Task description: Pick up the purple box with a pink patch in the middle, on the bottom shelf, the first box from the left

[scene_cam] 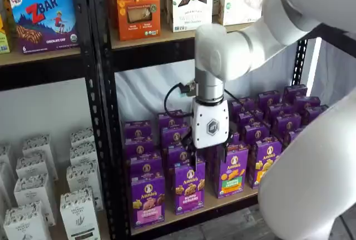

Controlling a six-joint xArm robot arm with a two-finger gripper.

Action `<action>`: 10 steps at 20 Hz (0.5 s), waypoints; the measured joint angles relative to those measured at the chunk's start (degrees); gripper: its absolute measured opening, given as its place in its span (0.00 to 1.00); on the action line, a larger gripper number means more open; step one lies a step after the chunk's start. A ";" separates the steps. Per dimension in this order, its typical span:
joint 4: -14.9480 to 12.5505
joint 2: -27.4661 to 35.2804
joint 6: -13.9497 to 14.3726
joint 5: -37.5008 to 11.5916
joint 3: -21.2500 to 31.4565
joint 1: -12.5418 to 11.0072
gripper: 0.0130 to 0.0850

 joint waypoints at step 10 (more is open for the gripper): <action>1.15 10.32 0.59 -9.20 -0.01 1.58 1.00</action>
